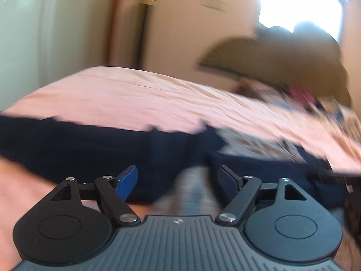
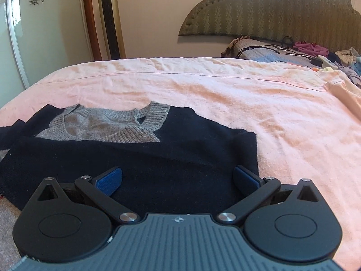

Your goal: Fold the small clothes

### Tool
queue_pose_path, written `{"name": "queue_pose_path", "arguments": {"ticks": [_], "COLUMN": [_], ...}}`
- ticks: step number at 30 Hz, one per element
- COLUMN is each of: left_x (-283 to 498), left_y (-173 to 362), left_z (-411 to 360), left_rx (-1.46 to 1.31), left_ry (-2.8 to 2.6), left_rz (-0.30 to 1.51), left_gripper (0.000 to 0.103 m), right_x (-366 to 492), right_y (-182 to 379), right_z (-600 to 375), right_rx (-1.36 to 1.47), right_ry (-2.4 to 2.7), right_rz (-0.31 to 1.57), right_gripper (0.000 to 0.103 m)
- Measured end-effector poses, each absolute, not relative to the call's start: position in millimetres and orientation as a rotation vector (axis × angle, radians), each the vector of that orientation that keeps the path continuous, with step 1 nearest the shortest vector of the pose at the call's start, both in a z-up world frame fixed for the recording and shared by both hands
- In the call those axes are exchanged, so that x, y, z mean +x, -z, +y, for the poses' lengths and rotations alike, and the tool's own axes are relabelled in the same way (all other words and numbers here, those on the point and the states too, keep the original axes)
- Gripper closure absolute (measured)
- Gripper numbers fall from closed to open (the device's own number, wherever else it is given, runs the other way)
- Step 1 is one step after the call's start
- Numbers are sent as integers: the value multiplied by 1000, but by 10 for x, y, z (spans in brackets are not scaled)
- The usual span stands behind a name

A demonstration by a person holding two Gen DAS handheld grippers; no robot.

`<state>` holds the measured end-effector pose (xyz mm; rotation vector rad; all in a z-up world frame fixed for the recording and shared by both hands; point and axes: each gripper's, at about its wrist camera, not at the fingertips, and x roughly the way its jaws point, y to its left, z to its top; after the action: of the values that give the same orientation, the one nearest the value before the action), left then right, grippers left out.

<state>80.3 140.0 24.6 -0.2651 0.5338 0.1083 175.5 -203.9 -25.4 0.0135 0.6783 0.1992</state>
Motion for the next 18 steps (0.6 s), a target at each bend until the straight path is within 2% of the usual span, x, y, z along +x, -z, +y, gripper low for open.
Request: {"name": "queue_pose_path", "arguments": {"ticks": [5,8,11,13,14,16,18], "left_x": [316,209,275,371,462,643,735], "left_y": [-122,37,56,70,76,121,122], "left_z": [2969,3645,3896,3919,3854,3828,3744], "left_rx": [-758,-1020,-1055,-1030,-997,-953,-879], "left_ry": [-441,-461,-500,-507,-509,-486,-513], "left_rz": [446,388,362,354,370,466,492], "left_gripper": [22,22,22,26,52,98,98], "right_x": [1813,1812,1808,1811,1812,1812,1814], "right_y": [216,214,210,209,210,214,214], "right_z": [-2044,-2045,-2058,-2061,-2058,-2049,-2042], "right_rx": [17,15,22,29,28,23,21], "right_ry": [-201,-198,-198,-199,-199,-197,-197], "right_rz": [680,680,676,675,675,676,677], "right_gripper": [0,0,0,0,0,0,0]}}
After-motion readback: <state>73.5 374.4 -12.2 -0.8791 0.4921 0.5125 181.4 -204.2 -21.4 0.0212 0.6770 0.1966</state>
